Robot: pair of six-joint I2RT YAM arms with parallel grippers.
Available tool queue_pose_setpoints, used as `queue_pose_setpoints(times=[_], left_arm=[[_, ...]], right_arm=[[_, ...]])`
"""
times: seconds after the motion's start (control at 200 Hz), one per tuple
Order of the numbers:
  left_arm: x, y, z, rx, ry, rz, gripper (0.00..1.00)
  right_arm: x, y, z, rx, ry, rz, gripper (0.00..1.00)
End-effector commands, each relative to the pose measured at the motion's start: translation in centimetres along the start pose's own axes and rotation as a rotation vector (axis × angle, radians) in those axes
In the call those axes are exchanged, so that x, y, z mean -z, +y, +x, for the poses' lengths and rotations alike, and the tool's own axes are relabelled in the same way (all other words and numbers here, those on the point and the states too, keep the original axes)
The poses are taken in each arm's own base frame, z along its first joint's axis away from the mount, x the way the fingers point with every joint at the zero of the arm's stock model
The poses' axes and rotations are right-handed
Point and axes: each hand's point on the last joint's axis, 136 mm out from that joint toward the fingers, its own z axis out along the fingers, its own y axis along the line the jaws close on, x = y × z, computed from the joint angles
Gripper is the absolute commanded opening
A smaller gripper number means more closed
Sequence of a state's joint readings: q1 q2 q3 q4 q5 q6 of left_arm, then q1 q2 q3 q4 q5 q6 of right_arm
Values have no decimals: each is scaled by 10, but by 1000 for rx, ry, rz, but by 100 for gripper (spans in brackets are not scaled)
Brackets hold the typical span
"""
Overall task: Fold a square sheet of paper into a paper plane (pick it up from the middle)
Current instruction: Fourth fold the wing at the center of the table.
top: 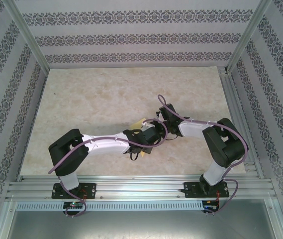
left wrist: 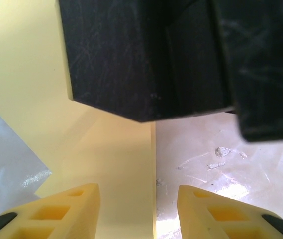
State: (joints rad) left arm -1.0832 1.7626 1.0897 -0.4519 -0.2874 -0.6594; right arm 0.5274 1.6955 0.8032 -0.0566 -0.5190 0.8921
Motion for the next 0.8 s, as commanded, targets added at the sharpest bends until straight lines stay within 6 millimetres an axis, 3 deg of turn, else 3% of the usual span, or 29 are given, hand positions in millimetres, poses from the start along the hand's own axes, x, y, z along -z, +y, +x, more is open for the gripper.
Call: queue_pose_setpoints(times=[0.0, 0.065, 0.21, 0.335, 0.669, 0.794], left_arm=[[1, 6, 15, -19, 20, -24, 47], [1, 7, 16, -25, 22, -34, 47], [1, 8, 16, -21, 19, -38, 46], [0, 11, 17, -14, 19, -55, 39], [2, 15, 12, 36, -20, -64, 47], [3, 18, 8, 54, -44, -74, 46]], right_arm=[[13, 27, -11, 38, -23, -85, 25], [15, 26, -12, 39, -27, -87, 31], [22, 31, -17, 56, -35, -102, 31], [27, 33, -21, 70, -29, -117, 32], [19, 32, -28, 84, 15, -142, 12], [14, 33, -28, 89, 40, -156, 14]])
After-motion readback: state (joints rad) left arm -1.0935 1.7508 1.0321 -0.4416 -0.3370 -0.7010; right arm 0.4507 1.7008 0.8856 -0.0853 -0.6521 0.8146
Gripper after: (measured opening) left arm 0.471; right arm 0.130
